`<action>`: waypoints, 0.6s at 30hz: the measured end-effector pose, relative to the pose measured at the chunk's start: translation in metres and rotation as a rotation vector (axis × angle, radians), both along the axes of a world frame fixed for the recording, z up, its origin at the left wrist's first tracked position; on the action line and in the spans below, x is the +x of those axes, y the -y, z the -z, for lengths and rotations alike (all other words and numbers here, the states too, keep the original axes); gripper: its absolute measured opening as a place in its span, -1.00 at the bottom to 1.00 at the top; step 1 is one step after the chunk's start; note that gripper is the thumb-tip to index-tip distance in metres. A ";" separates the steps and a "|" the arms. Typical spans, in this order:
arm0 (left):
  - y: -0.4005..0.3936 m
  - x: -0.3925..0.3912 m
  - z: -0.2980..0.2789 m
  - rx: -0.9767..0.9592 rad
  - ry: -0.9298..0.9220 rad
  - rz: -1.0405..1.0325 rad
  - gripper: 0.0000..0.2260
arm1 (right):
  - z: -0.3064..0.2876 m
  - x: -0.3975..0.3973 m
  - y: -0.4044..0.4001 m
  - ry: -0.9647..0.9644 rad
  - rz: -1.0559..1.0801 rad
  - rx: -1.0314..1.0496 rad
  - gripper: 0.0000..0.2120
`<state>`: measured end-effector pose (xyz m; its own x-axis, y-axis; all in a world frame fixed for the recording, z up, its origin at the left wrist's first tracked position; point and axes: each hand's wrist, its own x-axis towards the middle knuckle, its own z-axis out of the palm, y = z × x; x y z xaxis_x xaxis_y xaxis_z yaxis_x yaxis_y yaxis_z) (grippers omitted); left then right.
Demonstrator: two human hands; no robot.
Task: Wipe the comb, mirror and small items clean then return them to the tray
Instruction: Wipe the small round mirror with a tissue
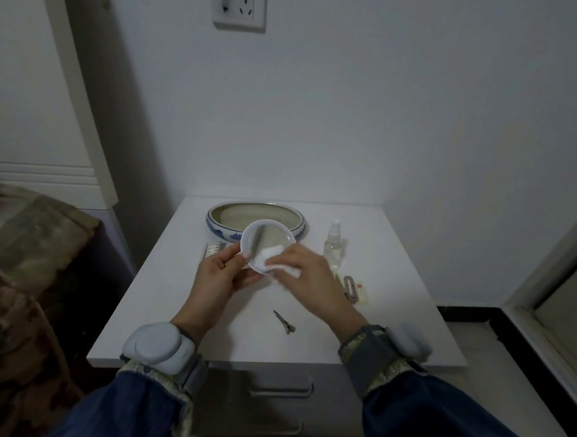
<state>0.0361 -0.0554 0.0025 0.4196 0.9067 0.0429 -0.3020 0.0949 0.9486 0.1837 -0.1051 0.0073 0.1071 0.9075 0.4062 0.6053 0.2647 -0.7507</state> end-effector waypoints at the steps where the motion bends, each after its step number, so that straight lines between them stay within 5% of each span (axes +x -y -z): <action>1: 0.000 0.000 0.000 0.014 -0.013 -0.012 -0.79 | 0.000 -0.004 0.001 0.046 -0.060 -0.030 -0.85; 8: -0.003 -0.002 0.000 -0.008 0.003 -0.001 -0.74 | -0.001 0.015 -0.005 -0.096 0.276 0.045 -0.83; 14: -0.004 -0.002 0.002 -0.018 0.016 -0.037 -0.76 | 0.001 -0.006 0.002 0.058 -0.039 -0.042 -0.83; 18: -0.001 0.000 0.003 -0.014 -0.037 0.056 -0.77 | -0.001 0.008 -0.004 -0.041 0.251 0.059 -0.84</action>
